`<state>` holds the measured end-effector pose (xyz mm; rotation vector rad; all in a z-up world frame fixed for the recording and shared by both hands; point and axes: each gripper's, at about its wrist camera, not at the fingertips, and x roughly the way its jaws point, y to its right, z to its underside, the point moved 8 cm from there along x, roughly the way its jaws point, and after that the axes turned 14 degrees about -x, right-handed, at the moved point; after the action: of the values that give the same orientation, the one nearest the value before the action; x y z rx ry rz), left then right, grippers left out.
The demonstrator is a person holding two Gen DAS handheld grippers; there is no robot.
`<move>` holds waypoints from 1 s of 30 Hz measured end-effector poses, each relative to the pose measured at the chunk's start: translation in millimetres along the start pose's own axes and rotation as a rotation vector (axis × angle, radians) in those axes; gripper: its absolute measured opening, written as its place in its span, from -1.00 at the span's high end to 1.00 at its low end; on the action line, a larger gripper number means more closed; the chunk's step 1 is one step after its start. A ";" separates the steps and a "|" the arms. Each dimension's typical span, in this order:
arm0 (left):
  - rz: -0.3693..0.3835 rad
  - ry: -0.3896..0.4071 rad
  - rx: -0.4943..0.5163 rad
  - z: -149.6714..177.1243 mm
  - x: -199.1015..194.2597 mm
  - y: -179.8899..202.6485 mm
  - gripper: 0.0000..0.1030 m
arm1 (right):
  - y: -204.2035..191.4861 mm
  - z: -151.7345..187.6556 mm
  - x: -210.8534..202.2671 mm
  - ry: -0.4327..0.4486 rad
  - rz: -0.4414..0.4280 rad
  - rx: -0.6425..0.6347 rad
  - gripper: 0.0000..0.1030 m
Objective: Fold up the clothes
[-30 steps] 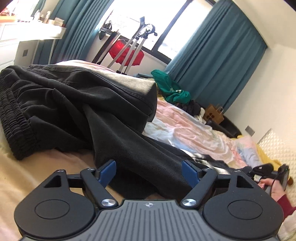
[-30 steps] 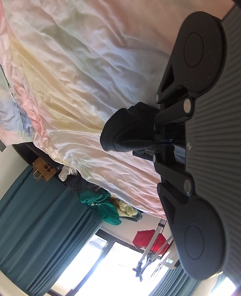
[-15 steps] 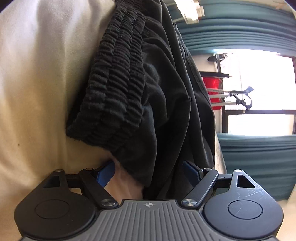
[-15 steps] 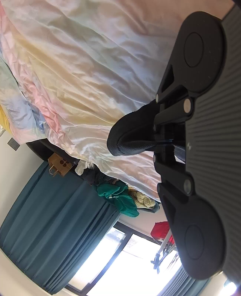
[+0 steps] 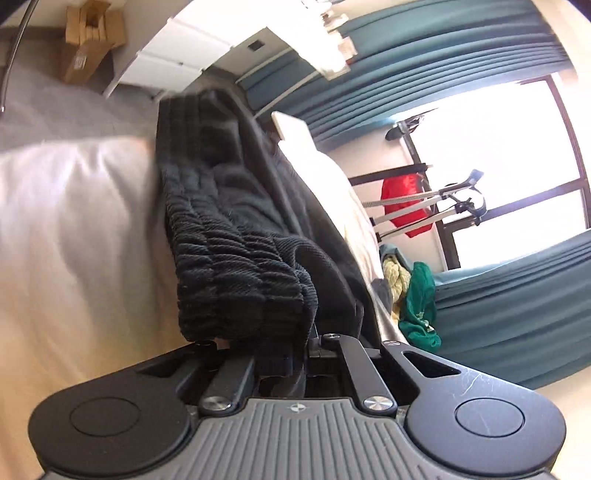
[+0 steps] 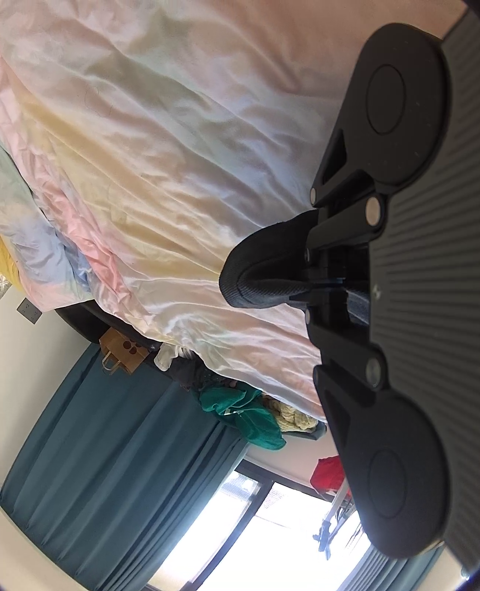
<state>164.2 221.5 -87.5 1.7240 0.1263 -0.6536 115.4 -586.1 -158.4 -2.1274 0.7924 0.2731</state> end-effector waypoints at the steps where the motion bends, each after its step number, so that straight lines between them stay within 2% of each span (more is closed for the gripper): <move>1: -0.002 0.028 0.007 -11.8 -13.4 6.3 0.92 | 6.0 -0.8 0.4 -0.001 0.009 0.017 0.89; 4: -0.018 0.127 -0.019 -55.7 -54.2 17.1 0.93 | 29.6 -2.3 3.0 -0.007 0.054 0.068 0.90; 5: -0.028 0.134 -0.034 -71.9 -63.3 17.9 0.93 | 38.4 -2.5 4.0 -0.010 0.072 0.085 0.90; 7: -0.061 0.123 -0.040 -90.0 -77.1 14.5 0.93 | 51.9 2.3 5.7 -0.029 0.091 0.126 0.90; 10: -0.133 0.092 0.009 -92.5 -82.5 -0.8 0.93 | 71.6 10.0 8.2 -0.060 0.118 0.189 0.90; 14: -0.170 0.077 0.036 -90.0 -88.7 -30.9 0.92 | 34.5 -14.4 -17.1 0.057 -0.011 0.057 0.90; 16: -0.174 0.072 0.052 -87.2 -91.7 -46.2 0.91 | 25.0 -21.3 -33.4 0.114 -0.072 0.042 0.90; 17: -0.177 0.069 0.059 -85.7 -93.3 -53.8 0.90 | 34.9 -18.6 -36.5 0.097 -0.044 0.098 0.90; 20: -0.183 0.061 0.082 -81.5 -97.9 -76.7 0.88 | 74.7 3.8 -33.7 -0.043 0.122 0.186 0.90; 22: -0.188 0.056 0.097 -78.7 -100.9 -91.9 0.87 | 101.7 23.6 -29.4 -0.157 0.191 0.259 0.90; 24: -0.191 0.051 0.116 -75.7 -103.3 -105.6 0.85 | 108.9 28.8 -27.4 -0.179 0.190 0.277 0.90; 27: -0.185 0.067 0.189 -66.5 -104.1 -101.6 0.75 | 96.7 26.2 -26.0 -0.183 0.219 0.172 0.89; 30: -0.218 0.078 0.290 -60.0 -108.9 -94.5 0.52 | 88.9 22.9 -25.4 -0.187 0.224 0.113 0.81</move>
<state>54.7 330.7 -109.5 2.0338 0.2888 -0.7949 42.0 -597.8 -218.0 -1.8778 0.9131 0.5248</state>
